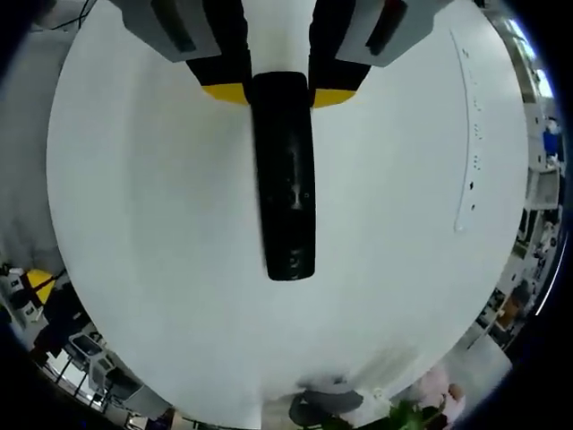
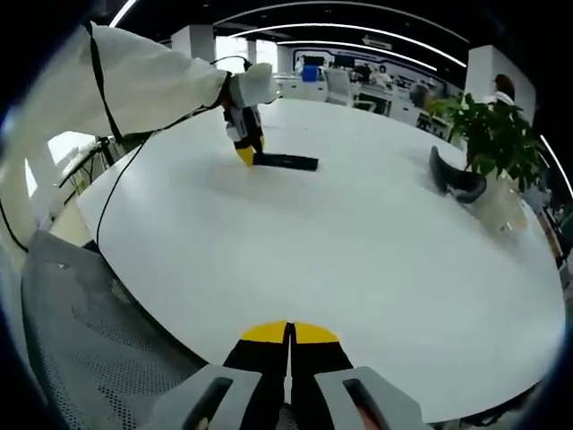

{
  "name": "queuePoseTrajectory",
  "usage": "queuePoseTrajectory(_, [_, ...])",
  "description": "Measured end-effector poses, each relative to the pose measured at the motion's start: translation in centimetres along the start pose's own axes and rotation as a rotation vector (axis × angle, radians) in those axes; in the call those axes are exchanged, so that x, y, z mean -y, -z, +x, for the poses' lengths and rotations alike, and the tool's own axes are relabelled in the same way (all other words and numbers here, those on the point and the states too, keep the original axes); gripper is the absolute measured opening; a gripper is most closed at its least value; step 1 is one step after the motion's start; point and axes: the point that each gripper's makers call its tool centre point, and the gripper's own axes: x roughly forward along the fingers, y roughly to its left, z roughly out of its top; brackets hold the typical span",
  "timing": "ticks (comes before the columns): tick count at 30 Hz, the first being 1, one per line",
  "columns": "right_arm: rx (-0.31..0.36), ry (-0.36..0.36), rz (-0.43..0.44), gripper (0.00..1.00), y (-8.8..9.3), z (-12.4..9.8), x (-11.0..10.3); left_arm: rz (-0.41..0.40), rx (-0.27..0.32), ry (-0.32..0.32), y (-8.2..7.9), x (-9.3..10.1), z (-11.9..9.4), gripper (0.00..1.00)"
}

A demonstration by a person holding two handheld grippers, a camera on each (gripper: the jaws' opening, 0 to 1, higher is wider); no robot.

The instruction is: Press the specified remote control buttons in sequence, fully releasing each button before pressing the next.

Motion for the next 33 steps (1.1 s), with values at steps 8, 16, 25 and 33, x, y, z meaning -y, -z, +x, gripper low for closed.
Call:
queuePoseTrajectory(8, [0.01,0.001,-0.007,0.0,-0.2,-0.1,0.0,-0.035,0.038,-0.003,0.1,2.1,-0.2,0.23])
queuePoseTrajectory(16, [0.027,0.007,-0.006,0.0,-0.5,-0.3,0.2,-0.019,0.066,0.004,0.0,4.5,-0.3,0.23])
queuePoseTrajectory(25, [0.049,0.021,-0.01,0.0,-0.9,-0.5,0.4,-0.036,0.109,0.005,-0.1,7.2,-0.4,0.23])
queuePoseTrajectory(33, [0.07,0.031,-0.011,0.0,-1.2,-0.8,0.5,-0.002,0.119,0.016,-0.1,10.2,-0.5,0.23])
